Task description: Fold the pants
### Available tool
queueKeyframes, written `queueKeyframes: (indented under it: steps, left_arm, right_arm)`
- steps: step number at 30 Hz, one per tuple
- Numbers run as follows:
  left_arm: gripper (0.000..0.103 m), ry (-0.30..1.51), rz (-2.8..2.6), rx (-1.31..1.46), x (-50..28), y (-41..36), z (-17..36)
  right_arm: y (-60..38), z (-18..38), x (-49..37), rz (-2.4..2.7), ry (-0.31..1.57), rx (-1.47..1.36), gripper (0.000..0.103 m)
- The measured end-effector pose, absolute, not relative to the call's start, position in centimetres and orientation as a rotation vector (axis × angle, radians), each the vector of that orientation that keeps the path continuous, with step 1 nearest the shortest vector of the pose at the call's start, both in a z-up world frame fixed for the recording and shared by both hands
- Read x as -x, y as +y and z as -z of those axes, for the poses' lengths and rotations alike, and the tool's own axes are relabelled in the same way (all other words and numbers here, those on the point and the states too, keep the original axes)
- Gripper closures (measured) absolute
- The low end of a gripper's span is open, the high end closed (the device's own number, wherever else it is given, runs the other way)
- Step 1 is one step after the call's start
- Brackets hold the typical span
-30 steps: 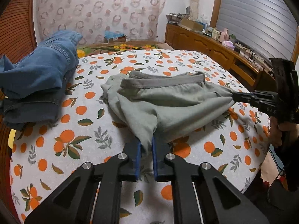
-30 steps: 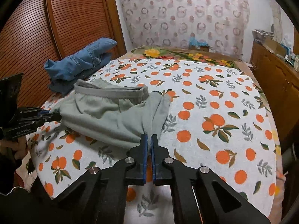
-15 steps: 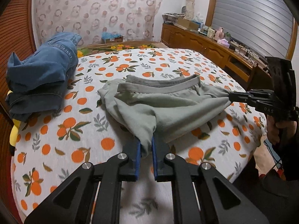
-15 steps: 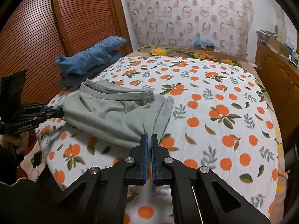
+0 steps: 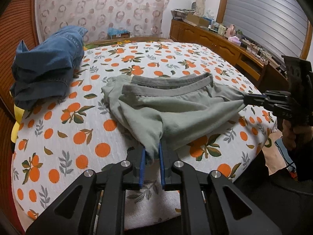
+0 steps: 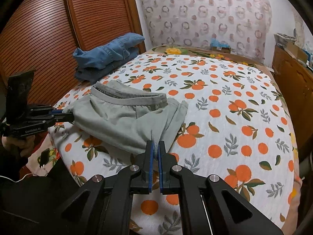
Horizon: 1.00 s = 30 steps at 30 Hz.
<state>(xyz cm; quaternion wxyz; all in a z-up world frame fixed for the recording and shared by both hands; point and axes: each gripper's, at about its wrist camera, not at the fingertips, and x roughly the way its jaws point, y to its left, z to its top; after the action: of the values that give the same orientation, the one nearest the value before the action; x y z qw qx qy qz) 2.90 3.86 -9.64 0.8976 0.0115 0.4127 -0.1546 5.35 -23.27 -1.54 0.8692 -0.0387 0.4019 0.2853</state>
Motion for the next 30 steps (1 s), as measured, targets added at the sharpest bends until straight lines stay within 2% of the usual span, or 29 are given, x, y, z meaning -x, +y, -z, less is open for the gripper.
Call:
queueKeyframes:
  steps: [6, 9, 11, 15, 17, 21, 25, 30]
  left_arm:
    - [0.077, 0.838, 0.304, -0.041, -2.9, 3.7, 9.2]
    - [0.066, 0.829, 0.294, -0.052, -3.0, 3.7, 9.0]
    - [0.053, 0.823, 0.291, -0.048, -3.2, 3.8, 8.9]
    - [0.048, 0.822, 0.276, -0.054, -3.8, 3.9, 8.8]
    - [0.035, 0.820, 0.276, -0.049, -4.3, 4.0, 8.7]
    - [0.029, 0.819, 0.271, -0.040, -5.6, 3.9, 8.9]
    - [0.028, 0.821, 0.249, -0.040, -7.0, 3.9, 9.3]
    - [0.028, 0.845, 0.236, -0.042, -8.4, 3.8, 10.0]
  right_arm:
    - [-23.0, 1.0, -4.9, -0.589, 0.827, 0.100, 0.100]
    - [-23.0, 0.7, -4.6, -0.577, 0.818, 0.114, 0.099]
    - [-23.2, 0.5, -4.5, -0.572, 0.811, 0.113, 0.097]
    - [-23.5, 0.1, -4.4, -0.544, 0.798, 0.123, 0.096]
    - [-23.5, 0.0, -4.6, -0.536, 0.796, 0.128, 0.091]
    - [-22.8, -0.2, -5.4, -0.537, 0.785, 0.136, 0.085]
    - [-21.2, 0.4, -7.1, -0.567, 0.797, 0.148, 0.076]
    - [-18.9, 2.2, -9.0, -0.598, 0.841, 0.173, 0.073]
